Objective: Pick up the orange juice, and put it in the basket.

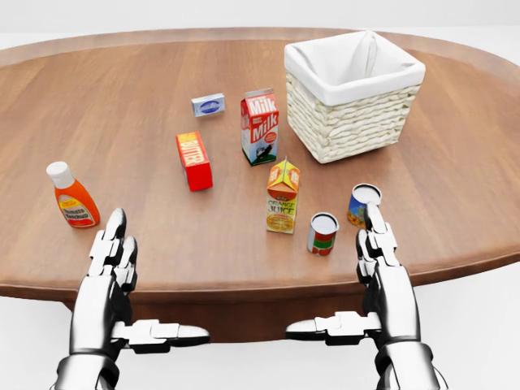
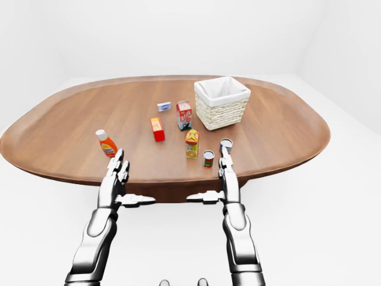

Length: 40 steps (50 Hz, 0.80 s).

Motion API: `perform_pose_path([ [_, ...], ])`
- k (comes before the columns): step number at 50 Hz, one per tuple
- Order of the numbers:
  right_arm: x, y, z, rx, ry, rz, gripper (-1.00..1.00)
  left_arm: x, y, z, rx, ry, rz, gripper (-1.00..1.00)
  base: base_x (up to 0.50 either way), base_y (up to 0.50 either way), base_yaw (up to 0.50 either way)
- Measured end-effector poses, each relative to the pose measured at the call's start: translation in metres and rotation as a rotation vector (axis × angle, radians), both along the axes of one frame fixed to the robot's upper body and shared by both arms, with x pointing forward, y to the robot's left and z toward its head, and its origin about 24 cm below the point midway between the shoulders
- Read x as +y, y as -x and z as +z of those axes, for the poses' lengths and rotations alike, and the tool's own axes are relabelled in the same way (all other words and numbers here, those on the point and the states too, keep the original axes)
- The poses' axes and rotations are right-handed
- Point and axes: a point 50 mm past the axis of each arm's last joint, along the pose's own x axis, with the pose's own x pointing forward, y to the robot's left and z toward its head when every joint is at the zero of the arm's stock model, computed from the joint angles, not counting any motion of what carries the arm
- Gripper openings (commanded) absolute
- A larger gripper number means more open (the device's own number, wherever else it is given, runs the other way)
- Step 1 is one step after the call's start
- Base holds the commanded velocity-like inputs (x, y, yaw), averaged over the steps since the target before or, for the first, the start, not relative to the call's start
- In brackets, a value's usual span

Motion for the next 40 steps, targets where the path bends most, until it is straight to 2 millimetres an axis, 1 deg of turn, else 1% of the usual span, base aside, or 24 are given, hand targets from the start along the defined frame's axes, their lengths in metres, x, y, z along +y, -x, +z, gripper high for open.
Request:
perform_pose_path([
  [9,-0.003,0.000,0.000,-0.001,0.005,0.004,1.00,0.002,0.002,0.004,-0.010,0.012,-0.006,1.00,0.00,0.00,0.00],
  [24,-0.003,0.000,0.002,-0.012,0.022,0.010,1.00,0.004,0.004,0.010,-0.002,0.017,-0.002,1.00,0.00,0.00,0.00],
  [33,-0.002,0.001,0.013,-0.040,0.040,0.013,1.00,0.004,0.005,0.030,-0.088,-0.005,0.034,1.00,0.00,0.00,0.00],
  [37,-0.001,0.002,0.020,-0.060,0.049,0.014,1.00,0.004,0.008,0.046,-0.154,-0.016,0.052,1.00,0.00,0.00,0.00],
  [40,0.000,0.002,0.026,-0.077,0.055,0.014,1.00,0.004,0.011,0.062,-0.224,-0.019,0.052,1.00,0.00,0.00,0.00],
])
